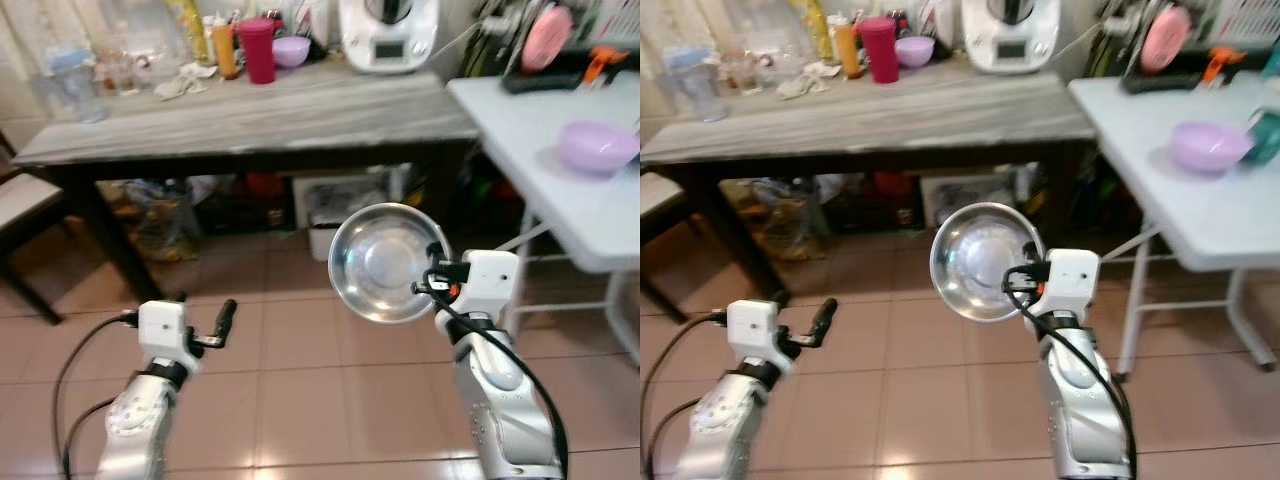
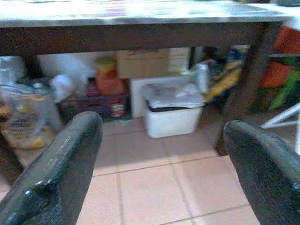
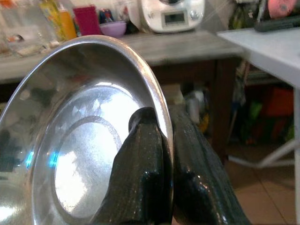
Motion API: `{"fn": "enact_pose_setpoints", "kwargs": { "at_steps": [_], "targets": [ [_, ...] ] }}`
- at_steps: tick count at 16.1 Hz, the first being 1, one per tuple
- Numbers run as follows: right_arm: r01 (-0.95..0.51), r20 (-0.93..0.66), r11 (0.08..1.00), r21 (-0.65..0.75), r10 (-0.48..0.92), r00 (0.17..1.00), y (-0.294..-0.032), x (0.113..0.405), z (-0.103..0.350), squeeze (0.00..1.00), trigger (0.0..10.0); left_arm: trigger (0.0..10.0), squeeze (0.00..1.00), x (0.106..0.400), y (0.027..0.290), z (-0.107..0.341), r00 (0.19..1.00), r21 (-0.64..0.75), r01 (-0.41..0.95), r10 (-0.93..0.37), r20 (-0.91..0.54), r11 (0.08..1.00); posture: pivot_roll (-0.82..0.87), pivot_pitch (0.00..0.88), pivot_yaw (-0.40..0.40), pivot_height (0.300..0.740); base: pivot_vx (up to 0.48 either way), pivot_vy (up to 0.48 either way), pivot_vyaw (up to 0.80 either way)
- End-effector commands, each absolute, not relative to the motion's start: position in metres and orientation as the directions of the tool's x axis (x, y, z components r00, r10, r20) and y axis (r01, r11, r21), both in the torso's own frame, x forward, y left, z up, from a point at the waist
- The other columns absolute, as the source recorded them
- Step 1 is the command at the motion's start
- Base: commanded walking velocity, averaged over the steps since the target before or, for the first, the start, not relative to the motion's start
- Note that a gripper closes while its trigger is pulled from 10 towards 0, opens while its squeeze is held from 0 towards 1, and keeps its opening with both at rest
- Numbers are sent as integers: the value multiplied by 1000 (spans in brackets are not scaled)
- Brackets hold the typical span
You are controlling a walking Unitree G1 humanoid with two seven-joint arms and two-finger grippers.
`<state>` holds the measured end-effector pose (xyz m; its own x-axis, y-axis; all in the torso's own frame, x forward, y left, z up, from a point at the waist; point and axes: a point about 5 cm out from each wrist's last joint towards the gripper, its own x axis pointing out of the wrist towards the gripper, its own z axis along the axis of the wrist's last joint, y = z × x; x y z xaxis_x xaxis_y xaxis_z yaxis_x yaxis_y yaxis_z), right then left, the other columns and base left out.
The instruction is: Setting the table
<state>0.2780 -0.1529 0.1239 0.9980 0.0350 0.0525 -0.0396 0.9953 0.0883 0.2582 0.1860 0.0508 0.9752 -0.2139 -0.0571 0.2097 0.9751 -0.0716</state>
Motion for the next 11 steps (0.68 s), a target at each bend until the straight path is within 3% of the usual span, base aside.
{"fn": "enact_pose_setpoints", "kwargs": {
  "at_steps": [1,3,11],
  "targets": [
    [-40,86,996,81,33,996,-154,279,130,0,10000,10000,0,260,181,59,968,-64,248,-251,-32,967,-236,40,57,740,0,0,0],
    [-42,86,996,77,35,996,-154,279,130,0,10000,10000,0,259,179,60,966,-70,255,-258,-27,964,-236,40,58,740,148,0,0],
    [-38,90,997,74,31,995,-153,280,131,0,10000,10000,0,260,167,67,957,-91,287,-290,-18,953,-237,40,60,740,365,0,0]
  ]
}}
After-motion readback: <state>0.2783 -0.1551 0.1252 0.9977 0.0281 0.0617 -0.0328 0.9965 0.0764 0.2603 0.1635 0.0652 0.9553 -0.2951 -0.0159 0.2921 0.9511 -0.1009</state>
